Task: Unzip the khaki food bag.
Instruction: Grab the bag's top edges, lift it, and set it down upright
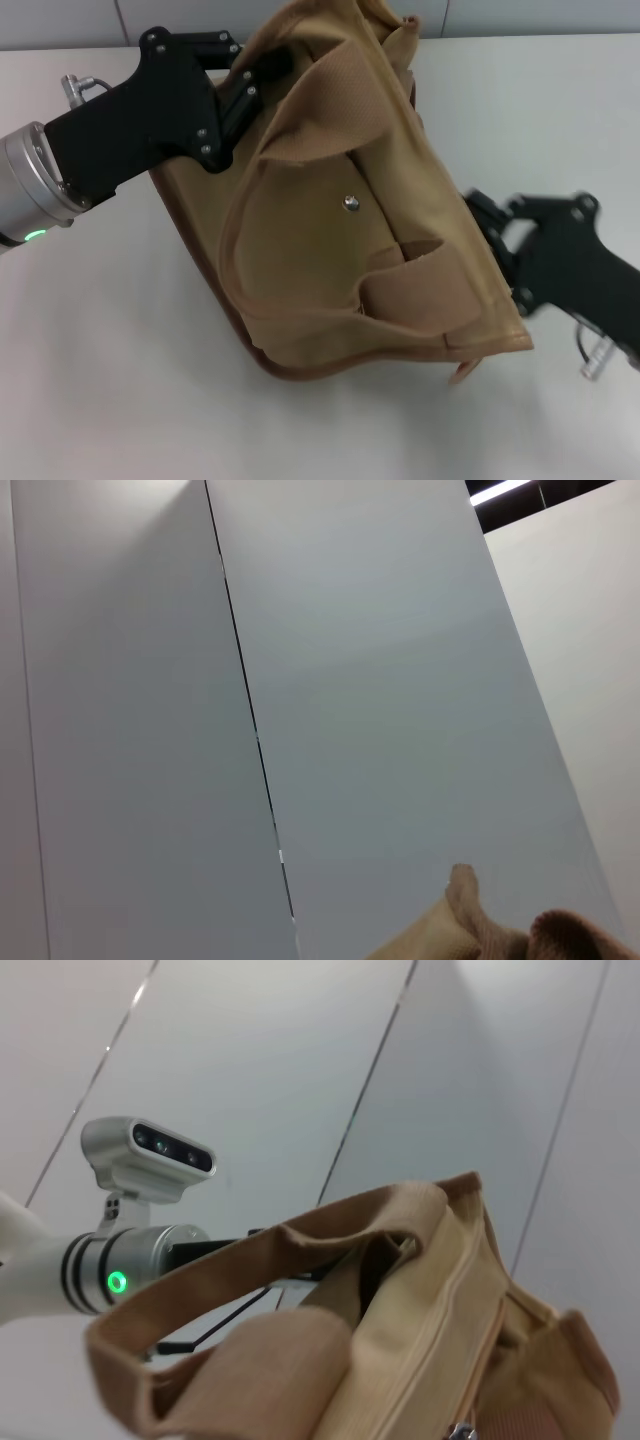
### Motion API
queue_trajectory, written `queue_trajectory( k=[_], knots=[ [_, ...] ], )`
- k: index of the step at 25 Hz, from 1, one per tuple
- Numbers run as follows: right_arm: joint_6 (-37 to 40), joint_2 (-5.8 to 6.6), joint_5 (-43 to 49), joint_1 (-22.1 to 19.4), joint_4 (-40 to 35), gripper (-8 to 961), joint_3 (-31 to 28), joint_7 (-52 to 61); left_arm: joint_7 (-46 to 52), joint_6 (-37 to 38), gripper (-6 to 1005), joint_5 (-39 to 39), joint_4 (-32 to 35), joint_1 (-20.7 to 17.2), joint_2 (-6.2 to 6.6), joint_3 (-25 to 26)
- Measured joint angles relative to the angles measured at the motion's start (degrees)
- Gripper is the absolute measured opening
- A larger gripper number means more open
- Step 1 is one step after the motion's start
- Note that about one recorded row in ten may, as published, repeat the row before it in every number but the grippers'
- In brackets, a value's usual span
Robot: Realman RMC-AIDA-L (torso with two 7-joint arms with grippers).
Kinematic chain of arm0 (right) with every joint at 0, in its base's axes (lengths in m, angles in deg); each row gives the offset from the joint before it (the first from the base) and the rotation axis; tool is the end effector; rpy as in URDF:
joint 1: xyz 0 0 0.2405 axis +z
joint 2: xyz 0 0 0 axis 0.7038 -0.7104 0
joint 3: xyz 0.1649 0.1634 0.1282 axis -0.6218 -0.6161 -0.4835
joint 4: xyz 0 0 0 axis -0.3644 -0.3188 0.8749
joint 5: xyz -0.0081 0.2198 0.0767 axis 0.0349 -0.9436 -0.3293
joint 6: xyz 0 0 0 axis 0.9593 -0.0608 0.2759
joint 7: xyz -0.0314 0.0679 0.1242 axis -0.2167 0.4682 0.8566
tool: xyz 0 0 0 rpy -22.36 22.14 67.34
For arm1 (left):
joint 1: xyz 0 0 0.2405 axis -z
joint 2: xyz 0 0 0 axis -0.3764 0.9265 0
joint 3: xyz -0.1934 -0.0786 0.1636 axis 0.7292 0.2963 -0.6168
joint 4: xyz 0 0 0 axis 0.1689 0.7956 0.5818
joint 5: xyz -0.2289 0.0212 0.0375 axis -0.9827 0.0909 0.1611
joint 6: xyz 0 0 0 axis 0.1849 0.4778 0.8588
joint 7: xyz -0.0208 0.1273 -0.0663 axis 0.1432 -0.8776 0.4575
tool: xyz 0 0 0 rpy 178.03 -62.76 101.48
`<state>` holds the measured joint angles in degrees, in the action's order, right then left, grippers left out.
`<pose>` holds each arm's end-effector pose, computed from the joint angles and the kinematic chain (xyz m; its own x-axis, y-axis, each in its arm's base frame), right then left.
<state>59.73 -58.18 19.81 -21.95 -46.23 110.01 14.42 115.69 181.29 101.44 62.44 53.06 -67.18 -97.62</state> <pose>0.2962 0.2509 -0.0550 0.6604 0.4428 -0.6064 -0.1452 -0.7170 -0.6817 -0.2258 0.3430 -0.0025 0.5503 -0.3026 0.7782 0.1301 -0.8896 -0.4379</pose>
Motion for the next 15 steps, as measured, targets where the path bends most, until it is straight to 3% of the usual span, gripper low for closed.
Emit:
queue_trajectory(
  k=[4,9,15],
  knots=[
    [2.8,0.00,0.0,-7.5,-2.2,-3,1.3,1.9,0.0,-0.8,141,-0.4,-0.1,0.2,0.01,0.0],
    [4.0,0.07,0.1,-12.0,-4.7,-2,1.3,4.2,-0.2,-1.1,144,-0.5,-0.1,0.3,0.01,0.0],
    [5.5,-0.03,-0.4,-13.0,-4.5,22,-1.8,7.0,-0.2,-1.1,149,-0.5,-0.1,0.4,0.07,0.2]
  ],
)
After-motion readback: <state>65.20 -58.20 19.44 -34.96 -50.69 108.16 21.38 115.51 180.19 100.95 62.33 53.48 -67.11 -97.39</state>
